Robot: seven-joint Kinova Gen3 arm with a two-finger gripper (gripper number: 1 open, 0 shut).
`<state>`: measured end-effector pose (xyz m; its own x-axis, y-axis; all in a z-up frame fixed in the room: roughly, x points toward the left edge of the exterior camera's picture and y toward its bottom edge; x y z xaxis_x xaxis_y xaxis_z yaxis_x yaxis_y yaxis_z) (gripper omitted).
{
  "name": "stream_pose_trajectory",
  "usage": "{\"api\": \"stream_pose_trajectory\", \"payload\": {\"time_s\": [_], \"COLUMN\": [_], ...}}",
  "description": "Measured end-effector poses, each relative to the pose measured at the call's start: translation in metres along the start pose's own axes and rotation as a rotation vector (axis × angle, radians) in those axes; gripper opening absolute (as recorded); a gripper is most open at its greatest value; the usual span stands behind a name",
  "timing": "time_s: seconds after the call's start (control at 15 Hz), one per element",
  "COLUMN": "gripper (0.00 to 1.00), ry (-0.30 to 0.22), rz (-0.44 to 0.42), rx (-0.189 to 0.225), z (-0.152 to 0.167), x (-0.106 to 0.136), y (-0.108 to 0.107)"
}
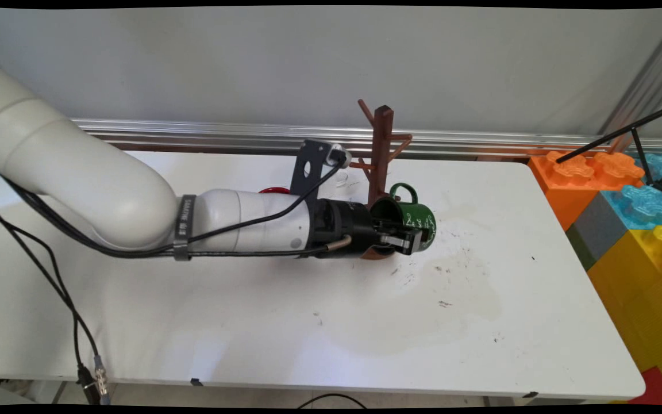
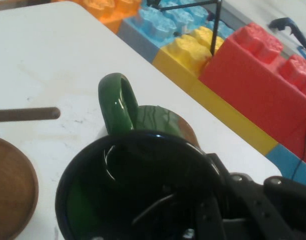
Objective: Place the picked object on the table
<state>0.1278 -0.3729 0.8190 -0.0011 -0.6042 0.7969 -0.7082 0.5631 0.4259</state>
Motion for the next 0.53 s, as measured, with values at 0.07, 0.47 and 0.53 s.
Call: {"api": "stream_pose_trajectory", "payload": {"time_s": [0.07,0.47,0.53], "gripper": [0.0,0.0,0.0], "ry": [-0.012,-0.078,-0.086], "rz": [0.011,0.093,0.111], "rx": [-0.008,-0.037,-0.046], "z": [-0.004,-0.03,-0.036], "x": [0.003,0.028,0.035], "y": [0.001,0.004,0.004]}}
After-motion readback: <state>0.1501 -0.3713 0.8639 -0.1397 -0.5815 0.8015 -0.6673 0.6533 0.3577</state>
